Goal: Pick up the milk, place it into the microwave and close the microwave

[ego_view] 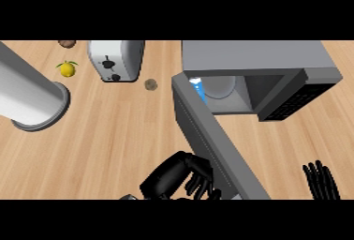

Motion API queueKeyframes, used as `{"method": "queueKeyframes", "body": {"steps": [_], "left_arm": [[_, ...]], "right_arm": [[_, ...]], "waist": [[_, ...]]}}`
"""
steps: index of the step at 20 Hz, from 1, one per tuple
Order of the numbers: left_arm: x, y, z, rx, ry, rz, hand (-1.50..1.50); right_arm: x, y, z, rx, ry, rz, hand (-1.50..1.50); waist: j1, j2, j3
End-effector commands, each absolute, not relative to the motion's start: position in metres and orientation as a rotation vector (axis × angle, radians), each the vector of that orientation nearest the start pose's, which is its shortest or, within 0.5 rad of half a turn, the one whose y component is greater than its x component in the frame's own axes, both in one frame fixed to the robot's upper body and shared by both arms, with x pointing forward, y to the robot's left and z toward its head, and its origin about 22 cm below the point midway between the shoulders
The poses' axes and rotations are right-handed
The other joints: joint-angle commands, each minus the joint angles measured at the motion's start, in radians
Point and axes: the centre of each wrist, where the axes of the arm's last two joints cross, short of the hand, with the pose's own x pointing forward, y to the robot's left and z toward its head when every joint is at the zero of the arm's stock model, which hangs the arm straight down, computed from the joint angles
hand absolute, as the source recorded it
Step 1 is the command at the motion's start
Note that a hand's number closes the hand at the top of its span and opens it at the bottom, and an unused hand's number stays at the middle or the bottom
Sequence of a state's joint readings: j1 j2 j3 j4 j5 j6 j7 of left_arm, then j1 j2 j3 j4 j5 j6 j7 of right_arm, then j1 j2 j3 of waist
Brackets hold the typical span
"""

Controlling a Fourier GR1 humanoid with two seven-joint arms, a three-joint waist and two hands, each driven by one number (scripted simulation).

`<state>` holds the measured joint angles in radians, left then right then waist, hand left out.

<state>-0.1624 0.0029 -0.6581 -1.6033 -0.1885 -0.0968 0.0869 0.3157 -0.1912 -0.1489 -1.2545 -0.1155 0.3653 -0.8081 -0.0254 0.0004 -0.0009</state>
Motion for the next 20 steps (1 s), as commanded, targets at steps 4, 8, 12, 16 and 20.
{"method": "queueKeyframes", "body": {"steps": [4,8,12,16,20], "left_arm": [[0.221,0.018,0.010,-0.389,-1.544,-0.942,1.50],[0.223,0.002,0.008,-0.374,-1.468,-0.934,1.50],[0.240,-0.001,0.006,-0.311,-1.475,-0.837,1.50],[0.256,-0.002,0.015,-0.331,-1.551,-0.719,1.50],[0.272,-0.001,0.026,-0.339,-1.632,-0.585,-1.50]], "right_arm": [[0.103,-0.355,-0.078,0.253,-1.913,-0.024,-1.50],[0.123,-0.343,-0.057,0.307,-1.966,0.029,-1.50],[0.138,-0.338,-0.034,0.363,-2.011,0.048,-1.50],[0.127,-0.339,-0.020,0.369,-2.006,0.062,-1.50],[0.143,-0.332,-0.005,0.408,-2.031,0.102,-1.50]], "waist": [[-0.038,0.004,0.000],[-0.067,0.008,0.000],[-0.100,0.016,-0.002],[-0.135,0.020,-0.003],[-0.167,0.038,-0.006]]}}
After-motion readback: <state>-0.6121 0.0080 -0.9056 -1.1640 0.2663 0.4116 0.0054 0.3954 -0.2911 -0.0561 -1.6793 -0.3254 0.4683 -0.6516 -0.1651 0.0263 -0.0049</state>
